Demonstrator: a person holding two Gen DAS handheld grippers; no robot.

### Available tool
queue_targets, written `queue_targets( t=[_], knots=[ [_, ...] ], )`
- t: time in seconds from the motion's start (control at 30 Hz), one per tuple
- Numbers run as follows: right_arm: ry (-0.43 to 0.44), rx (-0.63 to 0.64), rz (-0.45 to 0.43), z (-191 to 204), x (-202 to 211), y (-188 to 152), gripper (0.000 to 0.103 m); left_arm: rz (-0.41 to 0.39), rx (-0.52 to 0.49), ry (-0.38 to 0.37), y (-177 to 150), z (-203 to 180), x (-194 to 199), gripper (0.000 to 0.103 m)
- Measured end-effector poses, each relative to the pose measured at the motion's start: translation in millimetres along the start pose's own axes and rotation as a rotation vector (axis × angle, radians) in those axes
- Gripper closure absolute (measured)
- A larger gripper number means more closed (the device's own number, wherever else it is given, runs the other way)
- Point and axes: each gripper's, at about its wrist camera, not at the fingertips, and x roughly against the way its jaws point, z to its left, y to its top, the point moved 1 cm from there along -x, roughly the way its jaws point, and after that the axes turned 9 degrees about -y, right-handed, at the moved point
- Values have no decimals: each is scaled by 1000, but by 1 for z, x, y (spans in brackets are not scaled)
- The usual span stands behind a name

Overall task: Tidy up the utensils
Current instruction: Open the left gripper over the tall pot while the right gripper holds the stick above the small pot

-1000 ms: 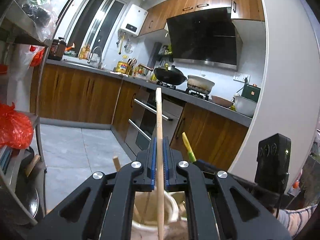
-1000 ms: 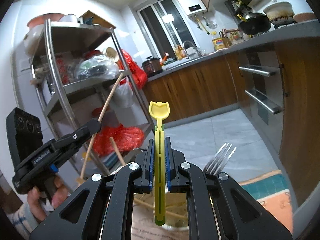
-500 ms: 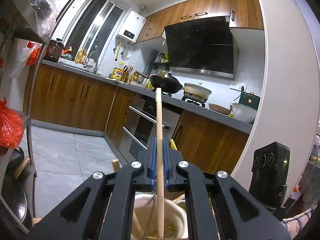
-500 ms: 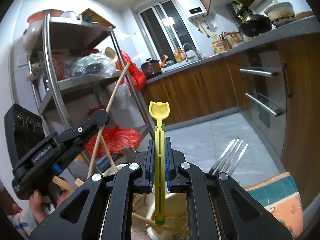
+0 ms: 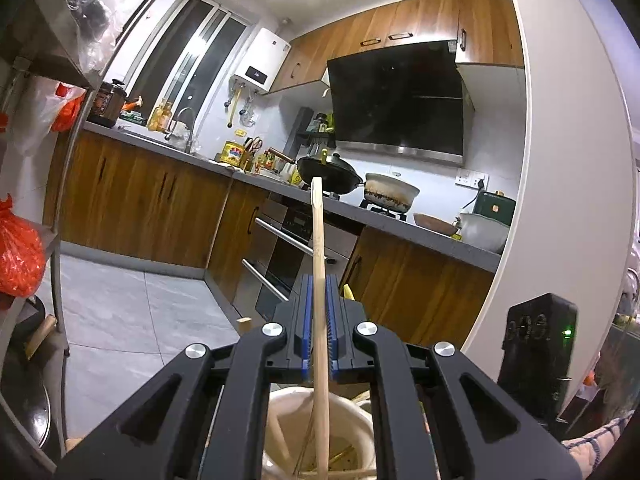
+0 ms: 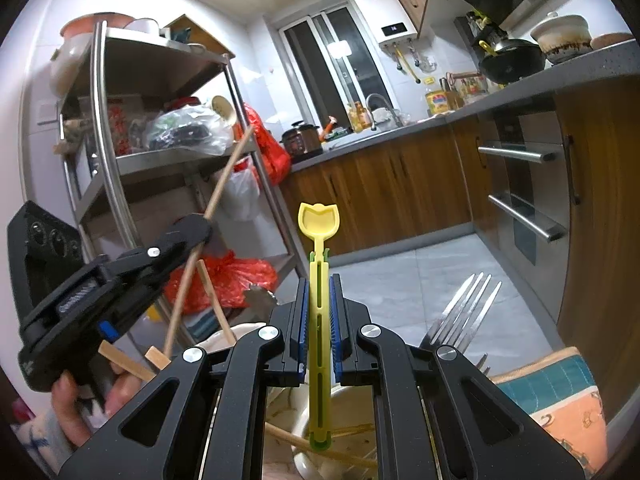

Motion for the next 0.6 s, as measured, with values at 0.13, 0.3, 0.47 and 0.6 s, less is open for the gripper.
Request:
queue_targets(
  t=[0.13, 0.3, 0.47, 0.6],
  knots=[
    [7, -4, 4, -3, 2, -1, 92, -11, -2, -2, -6, 2, -5, 97],
    [7, 2, -4, -3, 1, -1, 92, 3, 8, 4, -12, 8, -2, 97],
    [12, -1, -10, -2, 1, -1, 92, 19, 7, 4, -11, 7, 7, 97],
    [28, -11, -12, -3, 5, -1, 92, 50, -25, 11, -10, -2, 15, 97]
  ],
)
